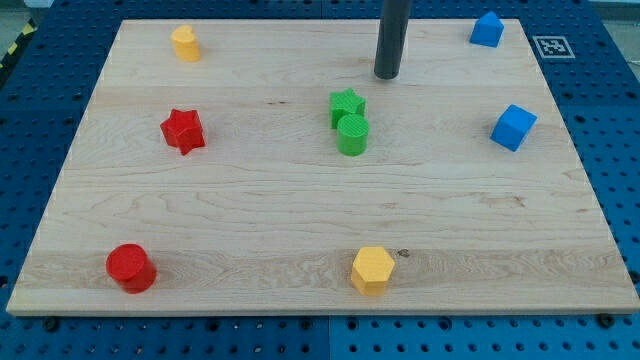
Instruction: Push the green blocks slightly towards down
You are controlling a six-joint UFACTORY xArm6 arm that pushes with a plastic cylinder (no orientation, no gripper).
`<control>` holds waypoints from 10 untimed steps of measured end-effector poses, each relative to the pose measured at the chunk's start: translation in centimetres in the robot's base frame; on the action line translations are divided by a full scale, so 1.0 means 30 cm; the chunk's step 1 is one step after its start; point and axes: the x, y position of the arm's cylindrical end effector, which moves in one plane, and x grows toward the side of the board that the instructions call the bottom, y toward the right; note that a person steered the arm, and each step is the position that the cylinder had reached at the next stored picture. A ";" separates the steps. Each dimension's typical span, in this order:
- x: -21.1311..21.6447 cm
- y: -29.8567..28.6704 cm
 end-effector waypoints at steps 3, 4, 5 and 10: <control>-0.038 -0.230; -0.038 -0.345; -0.038 -0.390; 0.147 -0.269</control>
